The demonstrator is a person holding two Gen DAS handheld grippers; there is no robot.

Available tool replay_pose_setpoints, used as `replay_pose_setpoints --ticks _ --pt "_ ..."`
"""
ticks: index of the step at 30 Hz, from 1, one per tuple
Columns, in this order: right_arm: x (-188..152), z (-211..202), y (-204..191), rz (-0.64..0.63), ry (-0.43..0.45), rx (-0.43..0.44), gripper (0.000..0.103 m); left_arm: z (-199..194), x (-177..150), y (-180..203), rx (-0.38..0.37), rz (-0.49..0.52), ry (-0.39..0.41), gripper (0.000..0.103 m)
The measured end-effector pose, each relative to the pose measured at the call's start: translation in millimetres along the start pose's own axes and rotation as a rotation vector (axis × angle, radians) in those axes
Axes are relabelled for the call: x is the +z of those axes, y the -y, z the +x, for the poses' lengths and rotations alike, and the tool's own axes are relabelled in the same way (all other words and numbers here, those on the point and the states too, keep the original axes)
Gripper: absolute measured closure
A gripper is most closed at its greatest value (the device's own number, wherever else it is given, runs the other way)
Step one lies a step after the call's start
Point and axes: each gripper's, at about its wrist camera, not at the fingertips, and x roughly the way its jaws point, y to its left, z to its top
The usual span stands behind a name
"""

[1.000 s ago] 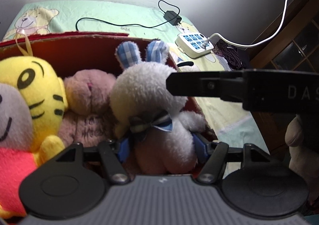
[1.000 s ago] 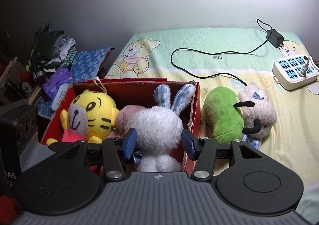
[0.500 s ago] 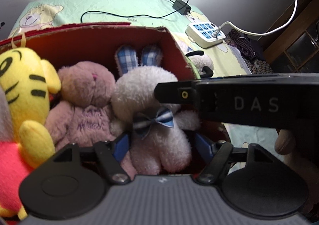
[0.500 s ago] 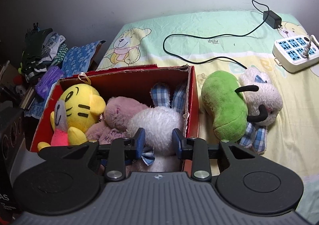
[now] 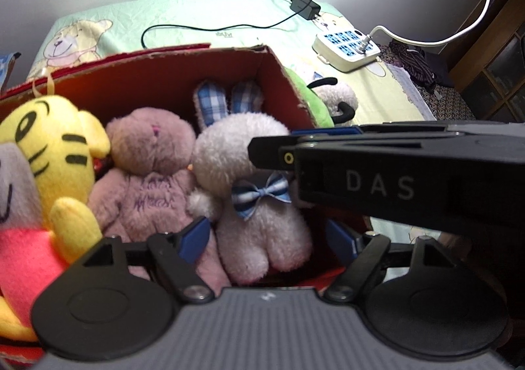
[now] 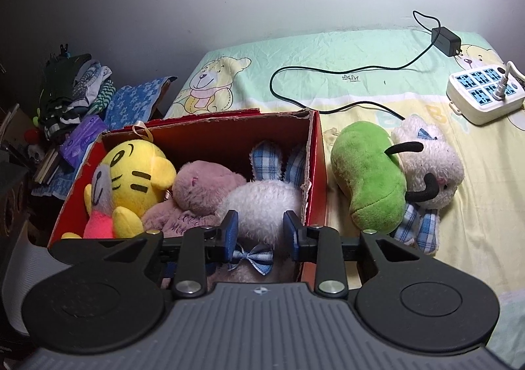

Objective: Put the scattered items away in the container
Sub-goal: 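Lower the bunny into the box beside the teddy bear, then open the right gripper and withdraw it from the bunny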

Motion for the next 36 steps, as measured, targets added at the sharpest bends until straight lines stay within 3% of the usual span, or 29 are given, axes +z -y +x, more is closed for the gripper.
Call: replay_pose_setpoints --ticks 3,11,26,36 --pt "-2 -1 -1 -0.002 0.014 0.001 0.071 -5 -2 1 0.050 0.010 0.022 0.015" --pt "-9 -4 1 -0.009 0.046 0.017 0.071 -10 -6 -3 0.099 -0.025 0.024 0.015" --pt "-15 -9 -7 -0.084 0.044 0.009 0.071 -19 -13 2 0.262 -0.062 0.030 0.015" --pt "-20 -27 5 -0.057 0.059 0.083 0.071 -25 -8 24 0.382 -0.025 0.042 0.015"
